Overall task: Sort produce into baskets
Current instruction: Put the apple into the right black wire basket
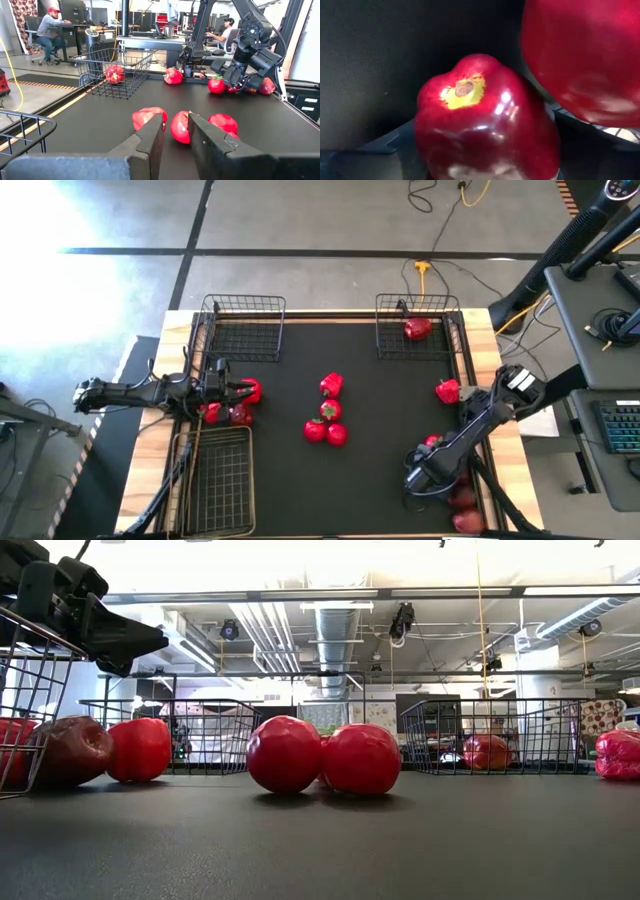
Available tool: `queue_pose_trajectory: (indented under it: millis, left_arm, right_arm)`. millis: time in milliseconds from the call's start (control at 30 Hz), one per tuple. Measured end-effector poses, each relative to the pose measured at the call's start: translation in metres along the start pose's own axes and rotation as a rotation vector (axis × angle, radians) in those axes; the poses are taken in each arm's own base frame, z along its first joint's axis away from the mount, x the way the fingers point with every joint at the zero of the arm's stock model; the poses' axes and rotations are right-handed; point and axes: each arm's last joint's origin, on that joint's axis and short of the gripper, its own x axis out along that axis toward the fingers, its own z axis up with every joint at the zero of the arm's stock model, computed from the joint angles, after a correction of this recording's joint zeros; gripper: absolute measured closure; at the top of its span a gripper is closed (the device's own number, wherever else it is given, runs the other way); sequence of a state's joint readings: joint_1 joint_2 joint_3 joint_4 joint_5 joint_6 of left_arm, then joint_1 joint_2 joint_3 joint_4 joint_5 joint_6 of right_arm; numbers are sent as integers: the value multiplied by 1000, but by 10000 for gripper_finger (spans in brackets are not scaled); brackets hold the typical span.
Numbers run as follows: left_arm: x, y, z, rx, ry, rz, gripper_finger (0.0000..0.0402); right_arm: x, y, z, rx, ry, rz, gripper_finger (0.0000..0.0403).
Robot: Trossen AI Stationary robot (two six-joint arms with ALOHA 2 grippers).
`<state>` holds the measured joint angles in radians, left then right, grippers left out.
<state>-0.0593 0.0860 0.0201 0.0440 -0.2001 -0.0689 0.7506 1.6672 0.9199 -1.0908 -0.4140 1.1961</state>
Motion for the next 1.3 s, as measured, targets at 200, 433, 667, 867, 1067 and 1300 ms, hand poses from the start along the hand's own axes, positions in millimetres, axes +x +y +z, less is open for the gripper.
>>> queue_pose_trajectory:
  millis: [200, 433, 667, 867, 1067, 1300]
  left_arm:
    - [0, 0, 0, 0, 0, 0, 325]
    - [0, 0, 0, 0, -1, 0, 325]
    - [0, 0, 0, 0, 0, 0, 325]
    - [0, 0, 0, 0, 0, 0, 325]
    - [0, 0, 0, 0, -1, 0, 325]
    - [0, 0, 0, 0, 0, 0, 325]
  right_arm:
    - [-12, 0, -2, 10, -33, 30, 91]
    - [-73, 4, 6, 63, -204, 216, 80]
    - [-138, -23, 36, 4, -505, 287, 92]
    - [-174, -90, 78, 31, -583, 202, 91]
    - [-201, -183, 120, 242, -654, 179, 90]
    - [-192, -297, 134, 529, -610, 200, 88]
